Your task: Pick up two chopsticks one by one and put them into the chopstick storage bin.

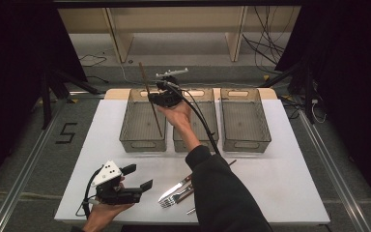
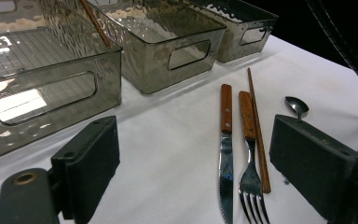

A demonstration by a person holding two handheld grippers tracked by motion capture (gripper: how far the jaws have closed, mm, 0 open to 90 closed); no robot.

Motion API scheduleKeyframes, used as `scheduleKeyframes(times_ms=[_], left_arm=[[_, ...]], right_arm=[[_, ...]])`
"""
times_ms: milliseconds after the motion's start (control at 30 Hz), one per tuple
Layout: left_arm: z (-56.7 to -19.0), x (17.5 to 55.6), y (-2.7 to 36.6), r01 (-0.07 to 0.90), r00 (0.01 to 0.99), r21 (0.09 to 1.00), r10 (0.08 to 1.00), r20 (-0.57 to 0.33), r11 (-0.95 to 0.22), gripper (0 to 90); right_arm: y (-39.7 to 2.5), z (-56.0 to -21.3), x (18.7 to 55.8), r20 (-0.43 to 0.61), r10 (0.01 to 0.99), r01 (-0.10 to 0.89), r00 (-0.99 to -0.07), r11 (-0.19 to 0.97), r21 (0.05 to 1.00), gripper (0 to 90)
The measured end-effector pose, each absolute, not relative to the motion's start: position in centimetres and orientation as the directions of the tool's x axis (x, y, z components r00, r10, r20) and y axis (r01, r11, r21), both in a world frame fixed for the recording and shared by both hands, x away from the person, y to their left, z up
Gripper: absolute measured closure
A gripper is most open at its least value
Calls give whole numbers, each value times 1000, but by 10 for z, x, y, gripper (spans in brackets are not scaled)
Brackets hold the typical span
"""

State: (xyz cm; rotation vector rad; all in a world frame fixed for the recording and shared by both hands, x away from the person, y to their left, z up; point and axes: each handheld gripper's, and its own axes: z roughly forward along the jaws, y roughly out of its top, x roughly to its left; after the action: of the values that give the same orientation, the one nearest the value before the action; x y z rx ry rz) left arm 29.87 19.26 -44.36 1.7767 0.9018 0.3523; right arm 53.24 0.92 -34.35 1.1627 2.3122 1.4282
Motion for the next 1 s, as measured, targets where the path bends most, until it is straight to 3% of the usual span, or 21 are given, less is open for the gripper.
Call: scheduleKeyframes(times_ms=[800,867,1000], left_arm=[[-444,299,192,402,676,901,717,-172,-162,156],[-444,299,192,402,675,901,717,-173,-161,156],[-444,299,193,403,674,901,718,-175,-159,156]], right_arm=[[9,-376,532,253,725,583,-640,244,775,842],[8,-377,532,252,727,590,-639,252,767,766],[4,-375,532,256,722,589,-643,253,767,714]])
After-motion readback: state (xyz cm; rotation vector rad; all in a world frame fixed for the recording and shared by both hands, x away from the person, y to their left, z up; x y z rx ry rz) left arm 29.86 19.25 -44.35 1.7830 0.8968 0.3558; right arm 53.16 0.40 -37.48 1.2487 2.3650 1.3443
